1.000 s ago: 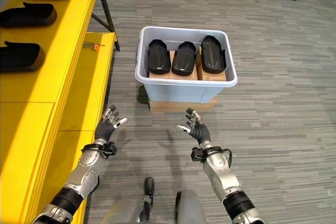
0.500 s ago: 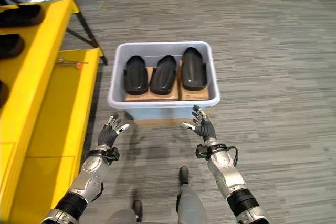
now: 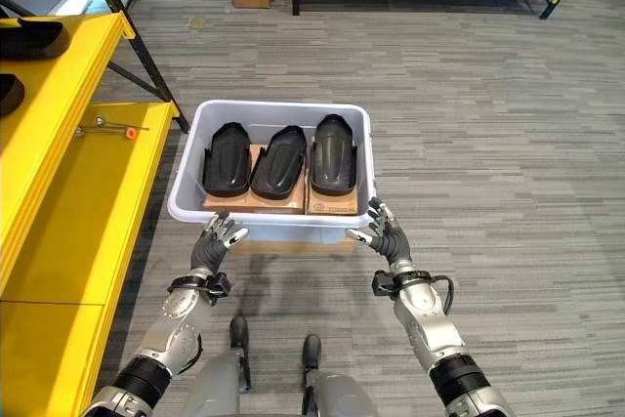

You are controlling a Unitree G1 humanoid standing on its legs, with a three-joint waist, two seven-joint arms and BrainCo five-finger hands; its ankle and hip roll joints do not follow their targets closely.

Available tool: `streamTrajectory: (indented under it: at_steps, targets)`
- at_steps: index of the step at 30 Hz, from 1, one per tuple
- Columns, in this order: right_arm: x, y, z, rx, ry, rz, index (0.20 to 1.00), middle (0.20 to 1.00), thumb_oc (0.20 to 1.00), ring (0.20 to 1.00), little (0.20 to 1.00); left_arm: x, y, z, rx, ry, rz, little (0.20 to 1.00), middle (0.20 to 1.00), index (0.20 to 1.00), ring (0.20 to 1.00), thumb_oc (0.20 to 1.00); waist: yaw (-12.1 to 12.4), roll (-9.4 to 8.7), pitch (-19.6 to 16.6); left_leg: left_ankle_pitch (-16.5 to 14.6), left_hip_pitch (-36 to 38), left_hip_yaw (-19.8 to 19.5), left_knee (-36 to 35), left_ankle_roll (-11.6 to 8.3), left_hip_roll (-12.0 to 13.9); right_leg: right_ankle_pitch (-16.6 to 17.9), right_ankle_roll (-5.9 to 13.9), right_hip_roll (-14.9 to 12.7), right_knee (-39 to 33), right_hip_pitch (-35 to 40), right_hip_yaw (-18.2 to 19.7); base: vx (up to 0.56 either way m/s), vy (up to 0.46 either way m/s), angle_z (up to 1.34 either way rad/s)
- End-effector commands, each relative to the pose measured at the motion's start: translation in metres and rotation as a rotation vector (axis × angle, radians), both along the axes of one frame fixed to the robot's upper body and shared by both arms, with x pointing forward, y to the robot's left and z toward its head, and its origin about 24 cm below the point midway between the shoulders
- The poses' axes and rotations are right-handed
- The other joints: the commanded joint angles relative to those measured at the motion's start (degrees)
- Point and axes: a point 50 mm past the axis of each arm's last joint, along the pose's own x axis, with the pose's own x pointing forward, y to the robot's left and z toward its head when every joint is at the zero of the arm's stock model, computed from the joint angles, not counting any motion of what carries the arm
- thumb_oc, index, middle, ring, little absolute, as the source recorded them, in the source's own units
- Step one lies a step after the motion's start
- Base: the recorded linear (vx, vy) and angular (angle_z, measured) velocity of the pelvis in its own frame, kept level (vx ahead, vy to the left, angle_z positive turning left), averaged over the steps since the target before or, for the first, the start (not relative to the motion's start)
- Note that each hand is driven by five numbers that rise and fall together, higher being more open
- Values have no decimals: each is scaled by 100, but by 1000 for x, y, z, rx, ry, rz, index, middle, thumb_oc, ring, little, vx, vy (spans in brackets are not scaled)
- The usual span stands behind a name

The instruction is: Move parts from the plastic box to the shelf.

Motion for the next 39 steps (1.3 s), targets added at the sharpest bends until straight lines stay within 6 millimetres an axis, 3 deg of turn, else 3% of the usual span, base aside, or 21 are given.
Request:
streamTrajectory:
  at_steps: [1, 5, 22, 25, 28, 30, 31, 33, 34, 36, 39]
  targets:
    - [0, -6, 18, 25, -110, -23, 1000, 1000, 1000, 1000, 1000, 7, -1, 22, 10, -122, -35, 1000, 1000, 1000, 1000, 1000, 63, 106, -51, 169, 271, 71, 220, 305, -170, -534, 897, -750, 743, 13, 192, 166, 236, -34]
    - [5, 4, 17, 58, -102, -14, 1000, 1000, 1000, 1000, 1000, 13, 4, 31, 41, -160, -20, 1000, 1000, 1000, 1000, 1000, 69, 144, -220, -231, 594, 336, 155, 517, -460, -453, 1070, -1081, 758, 85, 298, 173, 225, -28]
    - [10, 17, 22, 37, -117, 35, 1000, 1000, 1000, 1000, 1000, 12, 13, 35, 48, -174, 16, 1000, 1000, 1000, 1000, 1000, 156, 111, -416, -695, 569, 484, 290, 747, -708, -141, 1340, -1432, 738, 39, 306, 66, 64, -4]
    - [9, 17, 24, 45, -131, 35, 1000, 1000, 1000, 1000, 1000, 10, 11, 35, 53, -174, 6, 1000, 1000, 1000, 1000, 1000, 146, 157, -344, -781, 579, 397, 295, 867, -801, 2, 1385, -1472, 1517, -290, 316, 6, 82, 1]
    - [8, 21, 25, 58, -138, 43, 1000, 1000, 1000, 1000, 1000, 10, 7, 34, 60, -170, -17, 1000, 1000, 1000, 1000, 1000, 37, 230, -159, -816, 723, 257, 227, 1030, -917, 571, 1339, -1482, 2541, -788, 501, 0, 120, 6]
    - [7, 25, 25, 66, -142, 54, 1000, 1000, 1000, 1000, 1000, 9, 5, 33, 73, -170, -36, 1000, 1000, 1000, 1000, 1000, -13, 333, 21, -821, 864, 241, 169, 1111, -878, 551, 1296, -1436, 3242, -1173, 424, 37, 125, 21]
    - [6, 25, 24, 65, -139, 52, 1000, 1000, 1000, 1000, 1000, 8, 5, 32, 76, -164, -37, 1000, 1000, 1000, 1000, 1000, -16, 362, 39, -856, 952, 248, 108, 1117, -885, 555, 1301, -1525, 3260, -1300, 314, 97, 79, 25]
    - [8, 27, 27, 67, -147, 59, 1000, 1000, 1000, 1000, 1000, 9, 4, 33, 72, -168, -46, 1000, 1000, 1000, 1000, 1000, -84, 371, 71, -889, 1161, 221, -63, 1039, -904, 365, 1251, -1516, 2609, -1577, 184, 210, -66, 7]
    - [12, 26, 32, 60, -166, 58, 1000, 1000, 1000, 1000, 1000, 11, 3, 35, 69, -180, -49, 1000, 1000, 1000, 1000, 1000, -145, 290, 128, -933, 1288, 170, -95, 929, -938, 430, 1317, -1589, 1594, -1682, 231, 275, -178, -9]
    - [13, 26, 33, 52, -171, 50, 1000, 1000, 1000, 1000, 1000, 12, 4, 35, 72, -182, -41, 1000, 1000, 1000, 1000, 1000, -181, 257, 172, -1021, 1435, 150, -104, 811, -880, 656, 1433, -1708, 880, -1663, 143, 205, -148, 0]
    - [13, 23, 35, 43, -179, 45, 1000, 1000, 1000, 1000, 1000, 10, 5, 31, 76, -169, -40, 1000, 1000, 1000, 1000, 1000, -232, 193, 176, -1156, 1634, 51, -83, 674, -811, 896, 1548, -1752, 491, -1589, 255, 194, -155, 22]
